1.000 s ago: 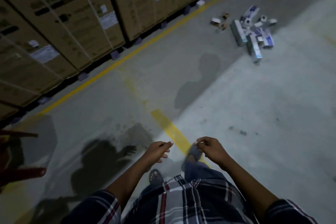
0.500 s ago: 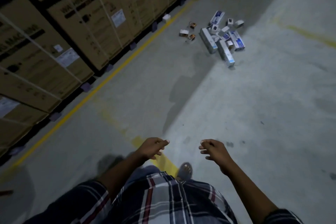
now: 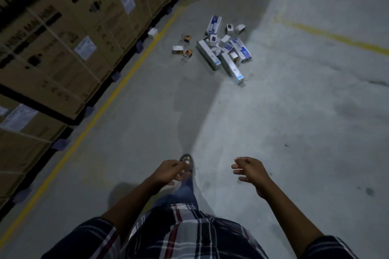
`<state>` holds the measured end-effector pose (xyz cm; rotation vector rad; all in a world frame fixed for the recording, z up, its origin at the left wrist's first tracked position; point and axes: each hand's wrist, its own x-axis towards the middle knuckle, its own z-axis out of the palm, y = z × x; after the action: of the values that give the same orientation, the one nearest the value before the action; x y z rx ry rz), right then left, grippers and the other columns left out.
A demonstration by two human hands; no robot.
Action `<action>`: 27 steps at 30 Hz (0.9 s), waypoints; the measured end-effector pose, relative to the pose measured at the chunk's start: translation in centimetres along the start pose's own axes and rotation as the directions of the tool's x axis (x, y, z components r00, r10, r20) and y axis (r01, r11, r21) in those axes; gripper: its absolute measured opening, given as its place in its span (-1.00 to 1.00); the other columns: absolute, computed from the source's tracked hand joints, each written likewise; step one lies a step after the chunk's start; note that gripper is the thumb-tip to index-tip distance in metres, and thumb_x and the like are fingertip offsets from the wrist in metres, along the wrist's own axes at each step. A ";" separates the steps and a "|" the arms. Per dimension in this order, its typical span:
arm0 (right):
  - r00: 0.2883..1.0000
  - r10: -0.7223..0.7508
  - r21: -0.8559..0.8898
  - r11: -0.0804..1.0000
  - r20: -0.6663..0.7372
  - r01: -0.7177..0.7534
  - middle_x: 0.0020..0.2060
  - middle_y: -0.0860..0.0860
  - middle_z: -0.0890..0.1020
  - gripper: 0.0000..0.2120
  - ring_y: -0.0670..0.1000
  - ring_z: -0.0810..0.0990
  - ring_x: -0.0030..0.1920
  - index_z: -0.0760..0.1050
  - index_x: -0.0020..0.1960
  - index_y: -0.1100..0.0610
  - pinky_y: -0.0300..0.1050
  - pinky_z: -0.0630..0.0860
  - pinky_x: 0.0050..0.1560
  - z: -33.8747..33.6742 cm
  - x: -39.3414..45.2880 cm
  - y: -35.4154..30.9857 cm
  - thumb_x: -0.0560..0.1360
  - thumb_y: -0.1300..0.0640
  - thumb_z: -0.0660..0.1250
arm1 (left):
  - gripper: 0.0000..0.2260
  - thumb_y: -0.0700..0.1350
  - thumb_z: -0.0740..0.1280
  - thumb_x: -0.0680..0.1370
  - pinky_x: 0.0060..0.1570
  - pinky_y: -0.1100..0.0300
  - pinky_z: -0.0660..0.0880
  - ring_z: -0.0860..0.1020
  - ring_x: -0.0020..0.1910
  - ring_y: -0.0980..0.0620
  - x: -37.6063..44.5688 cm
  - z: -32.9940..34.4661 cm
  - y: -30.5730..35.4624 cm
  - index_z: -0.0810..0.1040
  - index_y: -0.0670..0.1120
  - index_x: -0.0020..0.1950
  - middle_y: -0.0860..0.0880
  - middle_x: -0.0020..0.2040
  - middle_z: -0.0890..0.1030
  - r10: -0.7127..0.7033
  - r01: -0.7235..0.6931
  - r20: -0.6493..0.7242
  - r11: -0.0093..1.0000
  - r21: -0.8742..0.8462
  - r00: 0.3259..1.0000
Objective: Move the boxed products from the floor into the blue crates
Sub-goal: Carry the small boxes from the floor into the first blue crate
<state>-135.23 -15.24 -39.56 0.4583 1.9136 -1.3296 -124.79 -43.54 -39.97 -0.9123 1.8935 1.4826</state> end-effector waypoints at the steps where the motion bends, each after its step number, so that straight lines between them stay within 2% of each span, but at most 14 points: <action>1: 1.000 0.018 0.004 1.000 -0.010 -0.018 -0.03 0.07 0.75 -0.78 0.10 0.73 0.04 0.63 0.13 0.12 0.12 0.62 0.15 0.5 0.9 -1.4 0.61 0.00 0.37 | -0.65 0.16 0.32 0.63 -0.16 0.15 0.53 0.70 -0.03 -0.11 1.6 -1.2 1.2 0.66 -0.12 0.07 -0.14 0.10 0.71 0.001 -0.001 0.010 1.000 0.011 1.000; 5: 0.998 0.049 -0.004 0.999 -0.032 -0.049 -0.01 0.09 0.75 -0.78 0.10 0.73 0.03 0.64 0.12 0.13 0.06 0.64 0.08 2.5 4.0 -7.4 0.61 0.00 0.37 | -0.60 0.19 0.33 0.62 -0.11 0.13 0.51 0.66 -0.09 -0.02 7.0 -6.2 6.3 0.66 -0.15 0.11 -0.16 0.11 0.70 0.021 -0.022 0.050 1.000 0.010 0.999; 9: 0.999 0.011 -0.026 1.000 -0.053 -0.012 -0.01 0.07 0.75 -0.79 0.07 0.73 0.02 0.64 0.11 0.09 -0.02 0.64 0.01 3.8 7.6 -13.8 0.60 -0.01 0.36 | -0.64 0.27 0.32 0.59 0.04 0.07 0.58 0.70 0.03 -0.05 12.0 -11.7 11.8 0.62 0.01 0.14 -0.03 0.12 0.69 0.044 -0.042 0.072 0.999 -0.030 0.996; 16: 0.996 0.005 0.060 0.998 -0.089 0.000 -0.01 0.08 0.75 -0.80 0.08 0.73 0.02 0.62 0.13 0.11 -0.01 0.66 0.03 4.8 14.6 -23.2 0.63 0.02 0.35 | -0.64 0.27 0.30 0.60 0.02 0.07 0.58 0.69 0.03 -0.03 19.2 -16.7 19.3 0.61 0.01 0.13 -0.01 0.11 0.68 0.057 -0.060 0.060 0.997 0.040 0.997; 20: 0.997 0.003 0.064 0.998 -0.078 0.002 -0.04 0.06 0.76 -0.82 0.09 0.73 0.02 0.63 0.09 0.09 0.13 0.64 0.16 4.5 19.6 -27.6 0.63 0.01 0.33 | -0.65 0.25 0.31 0.61 0.00 0.09 0.56 0.69 0.05 -0.09 23.3 -17.7 23.8 0.62 -0.01 0.10 -0.03 0.10 0.69 0.039 -0.040 0.049 0.999 0.029 0.998; 24: 0.999 -0.008 0.059 0.998 -0.053 0.011 -0.02 0.06 0.75 -0.85 0.08 0.72 0.02 0.61 0.05 0.05 0.13 0.63 0.17 3.4 25.0 -32.8 0.65 0.01 0.31 | -0.68 0.23 0.31 0.61 -0.05 0.11 0.53 0.68 0.08 -0.14 27.9 -18.9 28.9 0.62 -0.02 0.06 -0.05 0.09 0.69 0.007 -0.007 0.028 1.000 0.018 1.000; 27: 0.999 -0.006 0.070 0.998 -0.038 0.009 -0.04 0.06 0.75 -0.84 0.10 0.73 0.03 0.62 0.08 0.09 0.12 0.62 0.16 2.0 29.4 -37.2 0.64 0.04 0.32 | -0.66 0.22 0.33 0.60 -0.10 0.12 0.50 0.69 -0.01 -0.09 31.7 -19.9 33.3 0.62 -0.05 0.06 -0.07 0.07 0.70 -0.022 0.022 -0.007 1.000 0.017 1.000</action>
<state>-178.15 -35.38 -37.97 0.5148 1.9056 -1.4052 -170.90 -63.14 -40.30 -0.9288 1.8918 1.4499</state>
